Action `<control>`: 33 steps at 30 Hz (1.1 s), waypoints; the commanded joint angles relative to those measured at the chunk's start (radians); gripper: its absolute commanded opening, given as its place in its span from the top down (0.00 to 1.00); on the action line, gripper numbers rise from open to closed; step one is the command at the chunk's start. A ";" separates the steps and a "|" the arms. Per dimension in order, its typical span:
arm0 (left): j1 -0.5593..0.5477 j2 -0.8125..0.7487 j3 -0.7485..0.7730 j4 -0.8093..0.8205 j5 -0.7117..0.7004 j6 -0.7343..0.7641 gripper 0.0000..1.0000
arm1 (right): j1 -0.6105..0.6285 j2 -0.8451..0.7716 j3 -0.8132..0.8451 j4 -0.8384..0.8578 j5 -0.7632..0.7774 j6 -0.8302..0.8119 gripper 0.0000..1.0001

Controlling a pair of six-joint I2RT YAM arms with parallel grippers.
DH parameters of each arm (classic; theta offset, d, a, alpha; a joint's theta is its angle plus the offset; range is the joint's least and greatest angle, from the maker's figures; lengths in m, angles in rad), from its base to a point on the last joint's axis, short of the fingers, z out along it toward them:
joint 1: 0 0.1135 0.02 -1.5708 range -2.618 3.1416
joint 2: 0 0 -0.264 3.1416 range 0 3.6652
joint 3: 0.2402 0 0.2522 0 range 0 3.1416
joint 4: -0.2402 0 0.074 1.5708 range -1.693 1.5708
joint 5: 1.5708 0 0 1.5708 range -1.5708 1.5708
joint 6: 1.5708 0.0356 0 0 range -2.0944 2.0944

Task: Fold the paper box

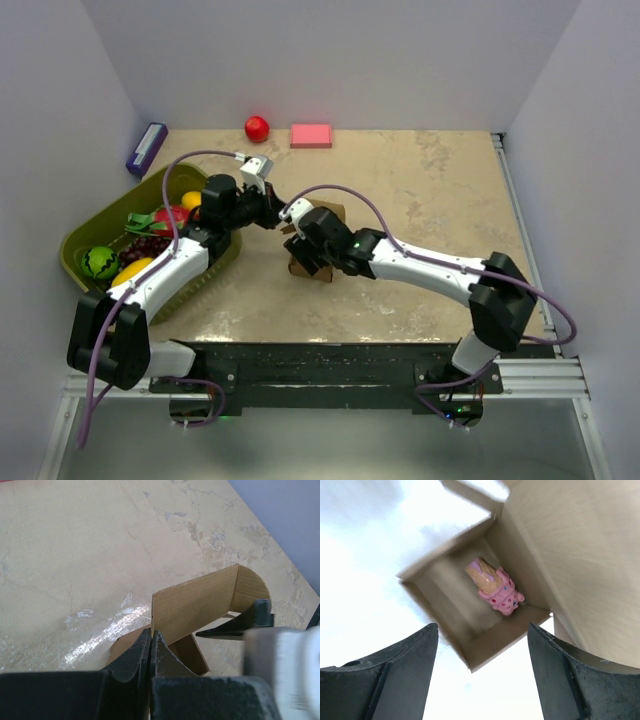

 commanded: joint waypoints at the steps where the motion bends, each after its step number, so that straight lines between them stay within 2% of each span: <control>1: 0.000 -0.021 0.029 0.032 0.013 0.004 1.00 | 0.012 -0.181 -0.019 0.044 -0.068 0.051 0.25; 5: 0.000 -0.019 0.030 0.031 0.012 0.007 1.00 | -0.023 -0.312 -0.070 0.098 -0.057 0.140 0.15; 7: 0.000 -0.021 0.030 0.031 0.012 0.009 1.00 | -0.086 -0.356 -0.123 0.147 -0.111 0.189 0.15; 10: 0.000 -0.025 0.030 0.029 0.007 0.012 1.00 | -0.141 -0.426 -0.197 0.186 -0.111 0.200 0.14; 15: 0.000 -0.025 0.033 0.025 0.003 0.013 1.00 | -0.188 -0.450 -0.278 0.185 -0.096 0.198 0.14; 24: 0.000 -0.025 0.032 0.025 0.004 0.013 1.00 | -0.197 -0.415 -0.398 0.378 -0.081 0.175 0.16; 28: 0.000 -0.027 0.032 0.025 0.007 0.015 1.00 | -0.197 -0.366 -0.398 0.437 -0.087 0.138 0.21; 33: 0.000 -0.030 0.030 0.037 0.026 0.017 1.00 | -0.200 -0.305 -0.378 0.477 -0.102 0.105 0.43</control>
